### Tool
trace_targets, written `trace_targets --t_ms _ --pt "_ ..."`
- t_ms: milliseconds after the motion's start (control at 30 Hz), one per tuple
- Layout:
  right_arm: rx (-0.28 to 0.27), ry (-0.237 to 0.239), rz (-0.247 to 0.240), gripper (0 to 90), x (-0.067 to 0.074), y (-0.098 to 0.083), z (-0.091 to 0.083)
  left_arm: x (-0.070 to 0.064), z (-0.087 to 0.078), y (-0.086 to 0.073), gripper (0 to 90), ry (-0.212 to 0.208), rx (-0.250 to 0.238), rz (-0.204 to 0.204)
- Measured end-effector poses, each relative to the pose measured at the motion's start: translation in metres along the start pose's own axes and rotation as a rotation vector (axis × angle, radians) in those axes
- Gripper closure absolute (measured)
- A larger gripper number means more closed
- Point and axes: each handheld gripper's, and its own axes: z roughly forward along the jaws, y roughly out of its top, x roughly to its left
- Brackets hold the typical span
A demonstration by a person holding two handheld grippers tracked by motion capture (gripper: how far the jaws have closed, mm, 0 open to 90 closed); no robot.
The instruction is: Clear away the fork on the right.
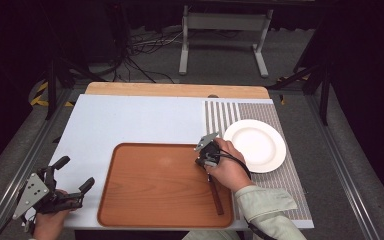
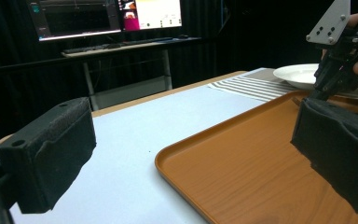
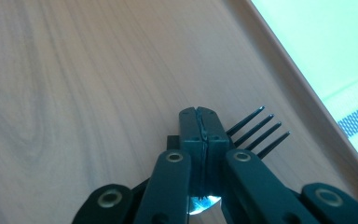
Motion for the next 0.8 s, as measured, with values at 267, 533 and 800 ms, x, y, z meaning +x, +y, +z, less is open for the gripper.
trace_targets --t_ms 267,533,800 --pt "0.007 -0.016 0.023 90.0 -0.006 -0.006 -0.004 0.000 0.000 0.000 0.4 0.000 0.003 -0.003" --pt "0.017 -0.036 0.042 90.0 -0.012 -0.012 -0.008 0.000 0.000 -0.001 0.4 0.000 0.004 -0.006" --pt "0.016 -0.039 0.057 90.0 -0.016 -0.017 -0.011 0.000 0.000 -0.001 0.4 -0.001 0.005 -0.006"
